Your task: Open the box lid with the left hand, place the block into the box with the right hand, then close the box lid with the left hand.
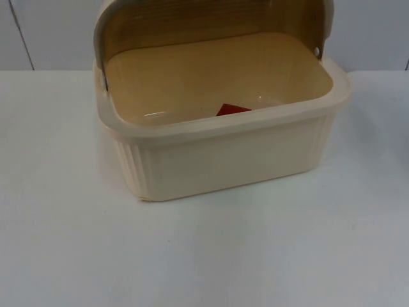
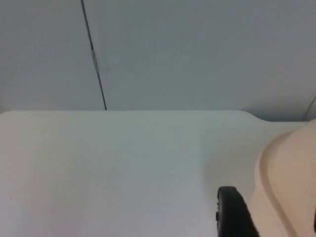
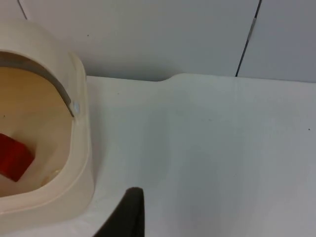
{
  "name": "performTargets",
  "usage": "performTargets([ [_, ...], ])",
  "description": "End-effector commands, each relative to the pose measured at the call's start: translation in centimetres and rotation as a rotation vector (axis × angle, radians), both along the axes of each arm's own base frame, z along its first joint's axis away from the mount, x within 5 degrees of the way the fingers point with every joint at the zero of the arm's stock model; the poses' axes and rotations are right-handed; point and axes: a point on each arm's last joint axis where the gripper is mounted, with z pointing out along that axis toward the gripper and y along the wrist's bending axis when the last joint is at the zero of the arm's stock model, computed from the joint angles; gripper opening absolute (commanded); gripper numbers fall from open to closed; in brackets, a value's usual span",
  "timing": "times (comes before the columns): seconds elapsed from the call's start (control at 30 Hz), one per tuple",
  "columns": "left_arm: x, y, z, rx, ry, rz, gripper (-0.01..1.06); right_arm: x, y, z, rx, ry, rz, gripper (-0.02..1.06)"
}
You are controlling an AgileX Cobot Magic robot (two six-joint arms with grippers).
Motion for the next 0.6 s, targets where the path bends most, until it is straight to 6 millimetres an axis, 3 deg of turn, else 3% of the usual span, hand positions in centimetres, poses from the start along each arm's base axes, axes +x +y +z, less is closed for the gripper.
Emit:
performTargets([
  [0.0, 0.9, 0.1, 0.6, -0.004, -0.015, 0.006, 0.41, 0.1, 0.1, 0.1, -0.002, -0.014, 0.004, 1.05],
  [0.17, 4.5, -1.3, 2.9, 0.020, -0.087, -0.044, 0.41, 0.1, 0.1, 0.1, -0.007, -0.014, 0.004, 1.05],
  [0.2, 4.5, -1.3, 2.9, 0.020, -0.087, -0.044, 0.41, 0.1, 0.1, 0.1, -0.007, -0.014, 0.004, 1.05],
  [0.33, 6.5, -4.5, 4.5, 0.133, -0.072, -0.159, 0.44, 0.1, 0.0, 0.1, -0.013, -0.014, 0.004, 1.05],
  [0.37, 6.5, -4.5, 4.5, 0.133, -0.072, -0.159, 0.44, 0.1, 0.0, 0.1, -0.013, -0.014, 0.004, 1.05],
  [0.47, 7.7, -6.9, 5.0, 0.223, -0.058, -0.222, 0.70, 0.1, 0.0, 0.1, -0.025, -0.014, 0.003, 1.05],
  [0.53, 8.3, -8.3, 5.2, 0.261, -0.071, -0.253, 0.96, 0.1, 0.0, 0.1, -0.025, -0.016, 0.003, 1.05],
  [0.57, 8.3, -8.3, 5.2, 0.261, -0.071, -0.253, 0.96, 0.1, 0.0, 0.1, -0.025, -0.016, 0.003, 1.05],
])
